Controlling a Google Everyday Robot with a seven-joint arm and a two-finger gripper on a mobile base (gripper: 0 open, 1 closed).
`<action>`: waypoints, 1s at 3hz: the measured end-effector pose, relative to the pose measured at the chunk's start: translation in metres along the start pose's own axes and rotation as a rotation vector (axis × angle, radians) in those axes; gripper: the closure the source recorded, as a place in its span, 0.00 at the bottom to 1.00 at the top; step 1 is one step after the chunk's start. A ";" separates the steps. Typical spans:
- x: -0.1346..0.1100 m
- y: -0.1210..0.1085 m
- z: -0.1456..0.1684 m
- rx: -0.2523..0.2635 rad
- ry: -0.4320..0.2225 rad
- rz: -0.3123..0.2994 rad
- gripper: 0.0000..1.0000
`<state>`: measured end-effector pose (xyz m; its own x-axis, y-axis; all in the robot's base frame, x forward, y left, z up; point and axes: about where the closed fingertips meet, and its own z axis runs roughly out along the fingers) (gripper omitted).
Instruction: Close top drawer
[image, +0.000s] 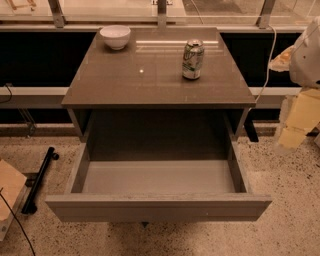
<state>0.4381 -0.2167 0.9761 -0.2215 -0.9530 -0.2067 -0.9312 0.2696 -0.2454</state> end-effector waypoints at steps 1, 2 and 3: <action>0.000 0.000 0.000 0.000 0.000 0.000 0.00; -0.001 0.000 -0.001 0.007 -0.002 -0.001 0.10; 0.000 0.008 0.007 -0.021 -0.008 -0.015 0.34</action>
Offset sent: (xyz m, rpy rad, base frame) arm 0.0000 0.0000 0.0000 0.0000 0.0000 0.0000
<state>0.4324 -0.2130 0.9676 -0.2048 -0.9559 -0.2106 -0.9402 0.2520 -0.2291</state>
